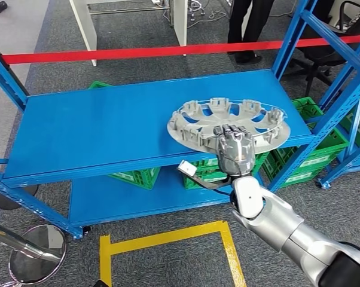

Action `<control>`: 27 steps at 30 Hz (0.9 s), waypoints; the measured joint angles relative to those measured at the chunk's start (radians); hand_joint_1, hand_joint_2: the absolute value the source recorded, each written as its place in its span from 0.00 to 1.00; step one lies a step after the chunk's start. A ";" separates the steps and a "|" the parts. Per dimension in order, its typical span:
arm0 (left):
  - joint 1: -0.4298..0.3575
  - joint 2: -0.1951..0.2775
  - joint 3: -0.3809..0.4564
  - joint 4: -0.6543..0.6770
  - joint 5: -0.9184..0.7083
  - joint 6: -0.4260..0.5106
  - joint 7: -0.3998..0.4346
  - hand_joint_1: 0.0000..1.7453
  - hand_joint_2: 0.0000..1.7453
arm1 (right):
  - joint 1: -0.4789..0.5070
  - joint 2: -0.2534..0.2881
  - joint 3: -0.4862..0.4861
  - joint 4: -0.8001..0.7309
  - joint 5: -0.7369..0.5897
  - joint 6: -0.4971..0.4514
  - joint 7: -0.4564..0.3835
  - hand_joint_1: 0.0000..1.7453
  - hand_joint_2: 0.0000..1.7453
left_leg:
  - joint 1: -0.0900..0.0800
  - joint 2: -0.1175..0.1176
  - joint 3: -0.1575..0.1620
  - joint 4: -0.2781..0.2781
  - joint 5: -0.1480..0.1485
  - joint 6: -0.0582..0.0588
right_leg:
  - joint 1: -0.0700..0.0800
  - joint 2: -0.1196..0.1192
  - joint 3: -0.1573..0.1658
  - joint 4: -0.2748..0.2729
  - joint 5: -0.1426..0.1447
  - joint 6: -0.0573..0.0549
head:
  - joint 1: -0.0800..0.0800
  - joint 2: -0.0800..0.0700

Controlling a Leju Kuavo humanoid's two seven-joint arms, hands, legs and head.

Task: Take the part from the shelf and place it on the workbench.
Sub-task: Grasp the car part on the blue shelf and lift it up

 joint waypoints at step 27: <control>-0.021 -0.020 0.008 0.000 -0.024 0.023 0.000 0.00 0.00 | -0.148 -0.118 0.195 -0.381 -0.002 0.047 0.000 1.00 1.00 | 0.000 0.000 0.000 0.000 0.000 0.000 | 0.000 -0.001 0.000 0.000 0.000 0.000 | 0.000 0.000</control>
